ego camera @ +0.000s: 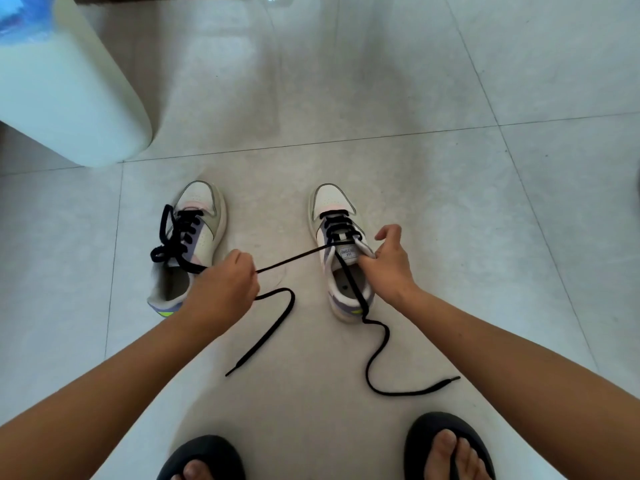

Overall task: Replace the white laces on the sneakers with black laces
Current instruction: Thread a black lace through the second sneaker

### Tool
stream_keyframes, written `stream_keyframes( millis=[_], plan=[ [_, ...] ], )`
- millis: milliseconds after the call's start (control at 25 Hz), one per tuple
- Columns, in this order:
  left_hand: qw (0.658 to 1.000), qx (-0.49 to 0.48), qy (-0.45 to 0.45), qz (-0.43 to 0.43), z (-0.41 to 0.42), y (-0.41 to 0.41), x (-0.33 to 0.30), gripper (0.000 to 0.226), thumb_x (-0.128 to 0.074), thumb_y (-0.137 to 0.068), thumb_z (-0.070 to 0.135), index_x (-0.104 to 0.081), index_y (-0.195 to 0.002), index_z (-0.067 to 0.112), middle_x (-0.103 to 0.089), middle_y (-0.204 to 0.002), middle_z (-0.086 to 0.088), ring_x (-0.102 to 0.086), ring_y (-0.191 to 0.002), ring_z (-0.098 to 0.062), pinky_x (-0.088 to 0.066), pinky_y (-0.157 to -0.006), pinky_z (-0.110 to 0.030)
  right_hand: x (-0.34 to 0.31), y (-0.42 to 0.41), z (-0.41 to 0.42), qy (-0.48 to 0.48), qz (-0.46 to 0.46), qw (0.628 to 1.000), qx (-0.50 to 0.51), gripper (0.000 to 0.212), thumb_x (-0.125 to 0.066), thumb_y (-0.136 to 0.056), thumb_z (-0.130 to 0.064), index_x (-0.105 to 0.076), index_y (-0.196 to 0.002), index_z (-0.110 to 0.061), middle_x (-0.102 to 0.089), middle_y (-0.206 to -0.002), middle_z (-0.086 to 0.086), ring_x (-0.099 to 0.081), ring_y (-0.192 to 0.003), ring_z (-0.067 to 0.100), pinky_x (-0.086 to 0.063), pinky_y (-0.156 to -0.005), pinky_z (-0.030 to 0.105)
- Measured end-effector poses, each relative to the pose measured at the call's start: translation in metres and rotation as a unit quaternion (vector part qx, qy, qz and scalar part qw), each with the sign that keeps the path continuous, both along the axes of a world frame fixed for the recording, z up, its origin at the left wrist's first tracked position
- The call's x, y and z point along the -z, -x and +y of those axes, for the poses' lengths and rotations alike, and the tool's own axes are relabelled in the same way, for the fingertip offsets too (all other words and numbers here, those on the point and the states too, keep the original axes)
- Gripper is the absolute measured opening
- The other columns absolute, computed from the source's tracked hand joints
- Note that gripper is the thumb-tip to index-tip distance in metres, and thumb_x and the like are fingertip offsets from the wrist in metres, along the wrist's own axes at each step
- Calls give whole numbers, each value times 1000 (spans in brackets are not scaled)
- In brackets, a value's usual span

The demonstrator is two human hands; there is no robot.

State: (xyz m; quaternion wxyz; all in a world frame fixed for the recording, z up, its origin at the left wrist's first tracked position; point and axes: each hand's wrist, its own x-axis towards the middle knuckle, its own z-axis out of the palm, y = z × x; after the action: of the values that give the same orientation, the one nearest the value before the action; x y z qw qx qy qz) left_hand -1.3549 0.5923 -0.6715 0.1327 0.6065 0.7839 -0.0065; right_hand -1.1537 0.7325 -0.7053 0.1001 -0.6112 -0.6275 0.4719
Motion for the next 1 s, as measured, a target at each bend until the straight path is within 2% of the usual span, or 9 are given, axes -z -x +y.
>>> stream_keyframes(
  millis=[120,280,440,520,560,640,800,880,1000],
  plan=[
    [996,44,-9,72,-21,9,8,21,-42,-80,16,-49,-60,13,-46,-55,-3,-44,-34,-20,-16,-38,-15,2,3,0,-11,-7,1000,-7,27,-54,-88,-17,-31,-103,-22,-46,-68,0,-47,-61,20,-39,-58,33],
    [981,146,-21,129,-32,21,33,34,-19,-79,0,-44,-57,6,-38,-55,-10,-42,-37,-25,-19,-45,-24,2,7,-7,-46,-2,998,-44,26,-49,-90,-14,-42,-110,-27,-49,-78,1,-49,-69,20,-36,-63,27],
    [998,51,27,22,-27,6,34,20,-33,-76,11,-42,-59,9,-42,-57,-8,-45,-38,-28,-26,-35,-26,0,-4,-18,-162,13,980,-112,31,-50,-91,-9,-57,-119,-20,-48,-90,-1,-48,-74,14,-32,-59,13],
    [990,-99,15,-98,-14,-6,29,16,-44,-85,12,-46,-70,8,-51,-68,-6,-55,-58,-27,-39,-50,-34,-2,-10,-17,-165,3,980,-112,28,-53,-92,-14,-56,-120,-18,-49,-91,-2,-48,-75,14,-36,-66,20],
    [958,-195,23,-211,-3,-11,21,14,-48,-88,13,-48,-75,8,-57,-73,-6,-59,-67,-25,-44,-60,-35,-3,-12,-16,-160,-10,981,-109,28,-54,-92,-18,-53,-120,-17,-48,-92,-2,-47,-75,14,-38,-68,25],
    [835,-330,12,-439,16,-16,6,11,-52,-90,8,-48,-80,8,-64,-76,-10,-65,-69,-22,-53,-70,-36,-9,-15,-20,-172,-36,979,-106,23,-54,-93,-25,-50,-114,-16,-43,-96,-5,-47,-76,15,-39,-68,29],
    [652,-398,5,-646,30,-6,-21,12,-49,-96,16,-49,-91,6,-40,-58,-5,-44,-45,-15,-59,-64,-38,-21,-12,-24,-161,-126,967,-152,30,-50,-93,-42,-61,-94,-14,-35,-99,-2,-40,-95,16,-41,-83,30],
    [659,-392,85,-636,26,7,-27,33,-45,-98,34,-55,-94,3,-31,-55,-1,-32,-43,-13,-55,-52,-35,-21,-8,-20,-133,-148,967,-159,33,-50,-94,-41,-64,-96,-12,-35,-101,0,-37,-99,18,-40,-90,34],
    [720,-368,111,-577,21,23,-34,32,-48,-97,33,-58,-84,5,-32,-58,0,-31,-45,-12,-41,-48,-27,-24,1,-17,-339,-64,912,-221,28,-55,-85,-28,-67,-102,-9,-52,-102,10,-44,-96,26,-48,-80,44]
  ],
)
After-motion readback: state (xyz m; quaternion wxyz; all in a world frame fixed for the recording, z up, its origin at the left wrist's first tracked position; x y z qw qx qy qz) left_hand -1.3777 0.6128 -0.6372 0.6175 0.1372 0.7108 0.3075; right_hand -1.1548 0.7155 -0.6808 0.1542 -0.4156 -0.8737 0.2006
